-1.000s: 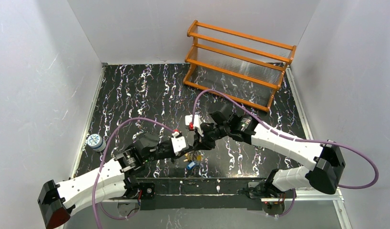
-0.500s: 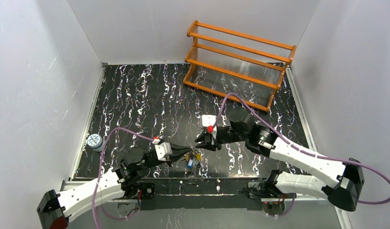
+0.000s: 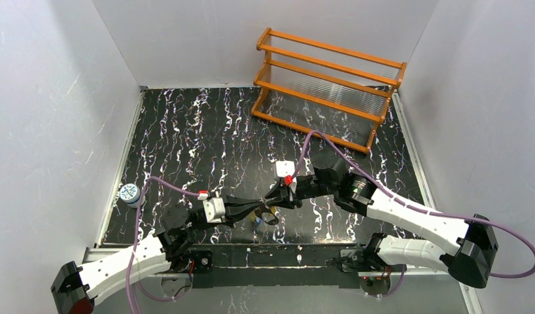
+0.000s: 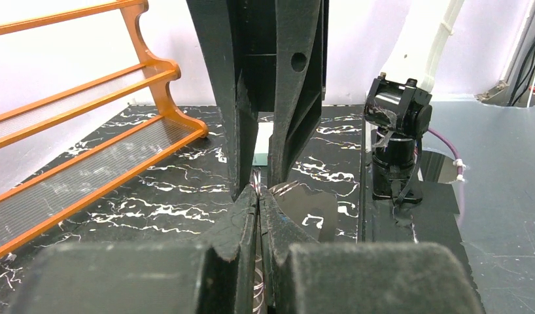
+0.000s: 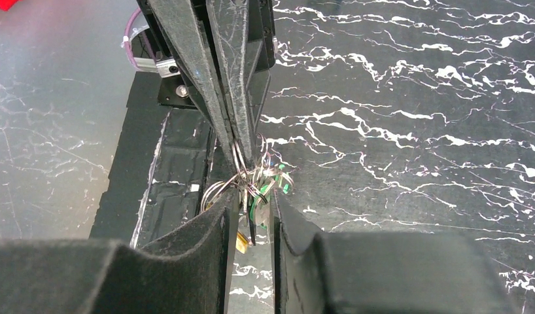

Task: Put the keys on the keyring

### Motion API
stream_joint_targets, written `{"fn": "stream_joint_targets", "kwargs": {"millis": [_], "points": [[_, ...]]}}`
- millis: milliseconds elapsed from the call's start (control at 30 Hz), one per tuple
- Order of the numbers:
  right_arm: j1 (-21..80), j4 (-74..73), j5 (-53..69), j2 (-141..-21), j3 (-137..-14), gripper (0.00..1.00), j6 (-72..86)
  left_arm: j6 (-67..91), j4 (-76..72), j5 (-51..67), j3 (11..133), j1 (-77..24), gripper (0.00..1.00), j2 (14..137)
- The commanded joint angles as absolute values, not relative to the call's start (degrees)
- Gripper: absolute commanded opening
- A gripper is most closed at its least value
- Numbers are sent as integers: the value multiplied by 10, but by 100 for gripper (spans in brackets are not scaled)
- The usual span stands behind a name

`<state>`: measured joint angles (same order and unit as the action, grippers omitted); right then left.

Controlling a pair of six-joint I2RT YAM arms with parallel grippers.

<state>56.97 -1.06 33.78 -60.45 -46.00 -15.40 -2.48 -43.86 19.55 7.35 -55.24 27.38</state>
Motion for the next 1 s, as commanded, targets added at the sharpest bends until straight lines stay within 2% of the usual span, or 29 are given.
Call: {"fn": "stream_joint_targets", "kwargs": {"millis": [0, 33, 100, 233, 300, 400, 533, 600, 767, 833, 900, 967], "points": [[568, 14, 351, -612, -453, 30, -159, -22, -496, 206, 77, -554, 0, 263], [569, 14, 353, -614, -453, 26, -160, -22, -497, 206, 77, -554, 0, 264], [569, 14, 362, -615, -452, 11, -161, -20, -500, 208, 75, -554, 0, 265], [569, 14, 388, -626, -451, 4, -168, -17, -512, 210, 72, -554, 0, 268], [569, 15, 400, -631, -450, 3, -170, -15, -518, 215, 70, -554, 0, 268], [568, 14, 402, -634, -452, 8, -170, -12, -520, 218, 69, -554, 0, 267], [569, 14, 371, -614, -451, 45, -169, -11, -520, 213, 61, -554, 0, 259], [568, 20, 357, -592, -447, 53, -169, -11, -520, 212, 59, -554, 0, 257], [568, 46, 346, -557, -440, 53, -166, -9, -520, 212, 57, -554, 0, 263], [568, 55, 353, -552, -439, 48, -164, -8, -520, 213, 58, -554, 0, 267], [569, 61, 360, -552, -439, 39, -160, -9, -520, 213, 60, -554, 0, 268], [568, 63, 367, -554, -441, 37, -157, -10, -520, 213, 60, -554, 0, 269]]}}
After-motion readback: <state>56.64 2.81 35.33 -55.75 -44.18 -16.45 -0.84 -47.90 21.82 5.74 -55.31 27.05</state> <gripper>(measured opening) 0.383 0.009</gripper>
